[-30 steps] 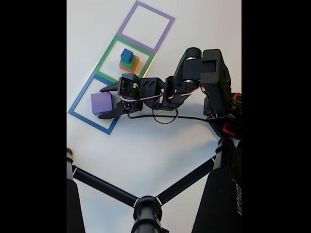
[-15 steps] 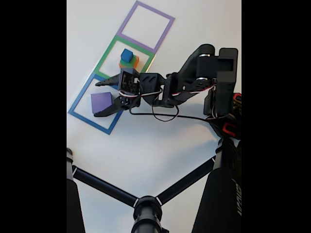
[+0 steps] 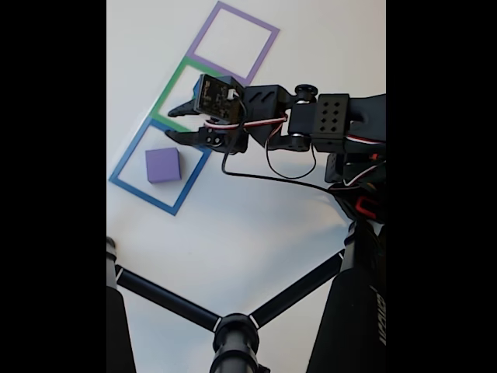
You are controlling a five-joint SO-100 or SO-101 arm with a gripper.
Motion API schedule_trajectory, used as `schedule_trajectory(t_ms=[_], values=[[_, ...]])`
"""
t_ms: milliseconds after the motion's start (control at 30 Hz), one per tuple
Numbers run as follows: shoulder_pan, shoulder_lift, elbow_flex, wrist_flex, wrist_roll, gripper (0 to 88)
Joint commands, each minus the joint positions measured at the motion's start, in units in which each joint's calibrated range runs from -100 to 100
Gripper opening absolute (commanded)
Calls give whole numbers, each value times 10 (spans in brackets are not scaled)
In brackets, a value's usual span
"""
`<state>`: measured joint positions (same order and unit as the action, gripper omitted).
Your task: Tower of hanoi
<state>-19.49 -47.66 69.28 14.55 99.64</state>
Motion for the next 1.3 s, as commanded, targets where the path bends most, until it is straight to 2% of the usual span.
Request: schedule_trajectory(t_ms=[0, 200, 500, 767, 1267], values=[[39, -107, -96, 238, 4, 2], [87, -137, -290, 497, 4, 2], [111, -150, -466, 672, 4, 2], [156, -153, -562, 757, 4, 2], [253, -156, -596, 774, -10, 2]])
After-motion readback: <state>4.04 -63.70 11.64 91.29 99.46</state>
